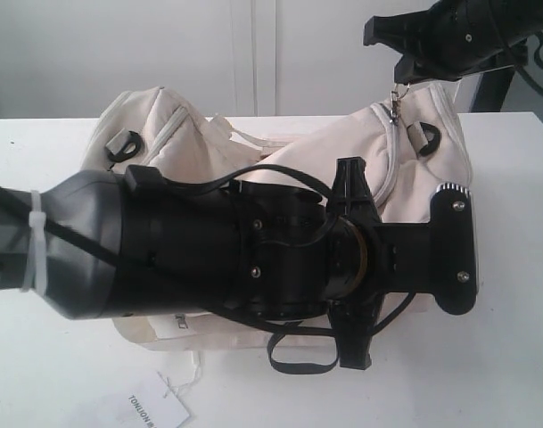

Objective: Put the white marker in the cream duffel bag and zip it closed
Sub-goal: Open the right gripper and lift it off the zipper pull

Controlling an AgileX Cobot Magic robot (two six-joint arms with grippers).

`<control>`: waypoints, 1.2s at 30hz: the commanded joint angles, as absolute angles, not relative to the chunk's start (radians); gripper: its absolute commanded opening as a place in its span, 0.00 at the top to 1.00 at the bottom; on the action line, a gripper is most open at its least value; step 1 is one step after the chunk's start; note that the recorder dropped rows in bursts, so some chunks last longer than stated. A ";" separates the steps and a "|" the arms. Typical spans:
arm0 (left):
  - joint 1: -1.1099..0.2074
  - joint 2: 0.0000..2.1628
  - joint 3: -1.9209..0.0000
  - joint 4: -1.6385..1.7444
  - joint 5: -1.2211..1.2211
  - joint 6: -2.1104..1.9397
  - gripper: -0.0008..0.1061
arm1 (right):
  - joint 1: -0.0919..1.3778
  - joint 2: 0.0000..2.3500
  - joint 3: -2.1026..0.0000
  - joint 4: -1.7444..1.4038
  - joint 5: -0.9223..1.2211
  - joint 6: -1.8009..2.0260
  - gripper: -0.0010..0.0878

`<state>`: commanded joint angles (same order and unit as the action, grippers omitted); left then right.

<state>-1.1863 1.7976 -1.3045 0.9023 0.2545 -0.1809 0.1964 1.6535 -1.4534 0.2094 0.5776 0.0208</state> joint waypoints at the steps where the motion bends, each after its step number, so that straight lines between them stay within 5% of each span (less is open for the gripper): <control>1: -1.186 1.798 -1.304 0.902 0.254 -0.181 0.99 | 0.196 1.653 -1.453 0.209 0.572 0.021 0.99; 30: -1.186 1.798 -1.304 0.898 0.215 -0.183 0.99 | 0.209 1.684 -1.453 0.343 0.644 0.021 0.98; 36: -1.186 1.798 -1.304 0.898 0.198 -0.183 0.99 | 0.209 1.685 -1.453 0.359 0.689 0.018 0.70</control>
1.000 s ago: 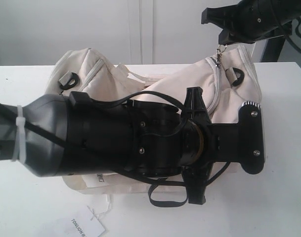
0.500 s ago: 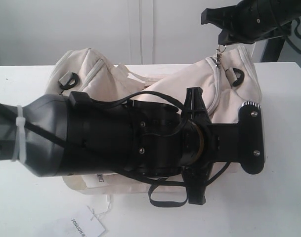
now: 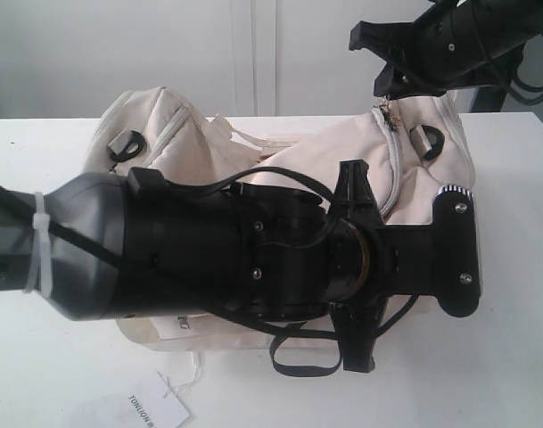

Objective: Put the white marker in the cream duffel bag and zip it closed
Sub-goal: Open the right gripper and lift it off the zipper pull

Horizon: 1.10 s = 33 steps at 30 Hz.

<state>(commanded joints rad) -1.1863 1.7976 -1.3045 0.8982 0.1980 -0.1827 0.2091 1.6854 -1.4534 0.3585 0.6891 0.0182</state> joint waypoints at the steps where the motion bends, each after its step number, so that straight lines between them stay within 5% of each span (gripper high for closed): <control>1: -1.186 1.798 -1.304 0.898 0.198 -0.183 0.99 | 0.209 1.685 -1.453 0.372 0.696 0.000 0.66; 4: -1.186 1.798 -1.304 0.898 0.198 -0.183 0.99 | 0.209 1.685 -1.453 0.419 0.722 -0.031 0.58; 18: -1.186 1.796 -1.304 0.898 0.222 -0.183 0.99 | 0.209 1.670 -1.453 0.436 0.786 -0.027 0.58; 26: -1.186 1.796 -1.304 0.898 0.236 -0.183 0.62 | 0.209 1.624 -1.453 0.434 0.786 -0.023 0.58; 33: -1.186 1.793 -1.304 0.898 0.239 -0.183 0.46 | 0.209 1.598 -1.453 0.434 0.826 -0.023 0.58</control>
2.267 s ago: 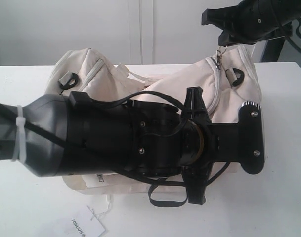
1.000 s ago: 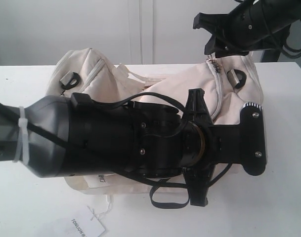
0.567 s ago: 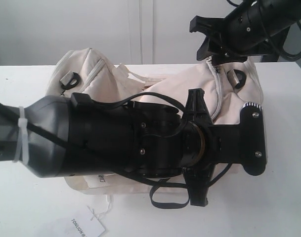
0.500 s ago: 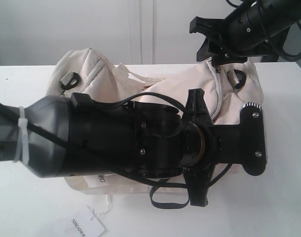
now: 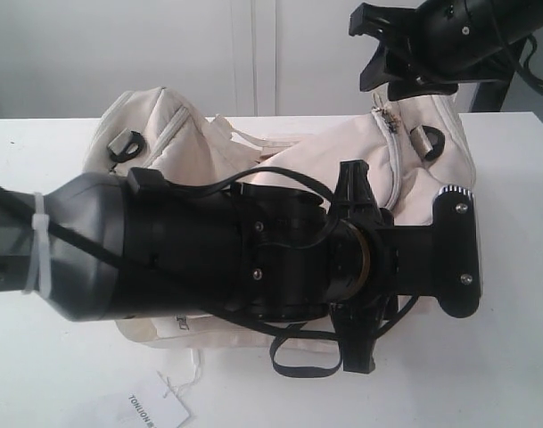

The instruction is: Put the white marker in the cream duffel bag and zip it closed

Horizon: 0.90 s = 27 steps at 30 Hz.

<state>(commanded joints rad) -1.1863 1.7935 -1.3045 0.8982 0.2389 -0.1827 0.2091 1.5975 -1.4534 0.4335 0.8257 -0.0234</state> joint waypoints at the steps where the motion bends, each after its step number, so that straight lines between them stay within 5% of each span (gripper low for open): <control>1: -1.186 1.791 -1.304 0.898 0.239 -0.183 0.45 | 0.209 1.596 -1.453 0.434 0.834 -0.023 0.58; 23: -1.188 1.598 -1.304 0.528 0.454 -0.185 0.44 | 0.209 1.567 -1.453 0.434 0.913 -0.023 0.58; 27: -1.188 1.573 -1.304 0.485 0.560 -0.185 0.52 | 0.209 1.567 -1.453 0.434 0.930 -0.023 0.58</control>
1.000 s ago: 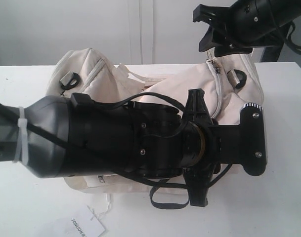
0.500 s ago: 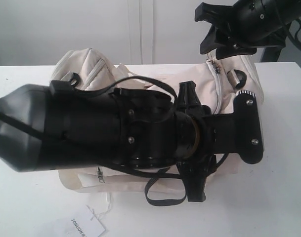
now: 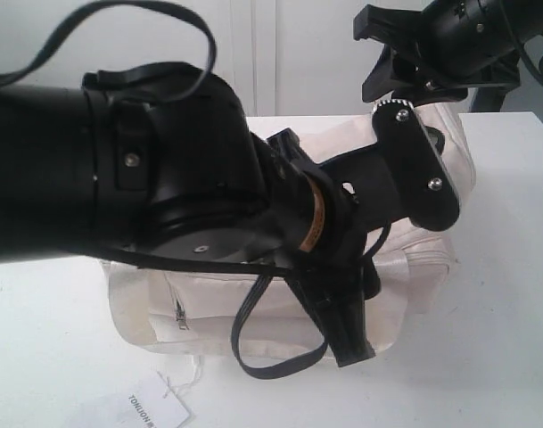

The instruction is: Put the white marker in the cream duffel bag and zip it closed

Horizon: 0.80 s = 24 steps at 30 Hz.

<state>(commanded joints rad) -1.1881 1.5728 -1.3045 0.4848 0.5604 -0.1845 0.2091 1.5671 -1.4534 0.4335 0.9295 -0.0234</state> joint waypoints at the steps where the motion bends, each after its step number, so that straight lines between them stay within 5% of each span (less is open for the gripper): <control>1: -1.188 1.571 -1.304 0.480 0.590 -0.185 0.56 | 0.209 1.567 -1.453 0.434 0.931 -0.023 0.58; 10: -1.188 1.537 -1.304 0.447 0.738 -0.198 0.99 | 0.209 1.567 -1.453 0.430 0.964 -0.023 0.58; 19: -1.151 1.449 -1.304 0.428 0.866 -0.340 0.99 | 0.209 1.567 -1.453 0.381 0.994 -0.023 0.58; 24: -0.923 1.420 -1.304 0.241 0.880 -0.316 0.99 | 0.209 1.567 -1.453 0.376 0.999 -0.023 0.58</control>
<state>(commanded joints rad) -0.9234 1.4197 -1.3045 0.2409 0.8797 -0.3157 0.2091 1.5671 -1.4534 0.3760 0.9987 -0.0234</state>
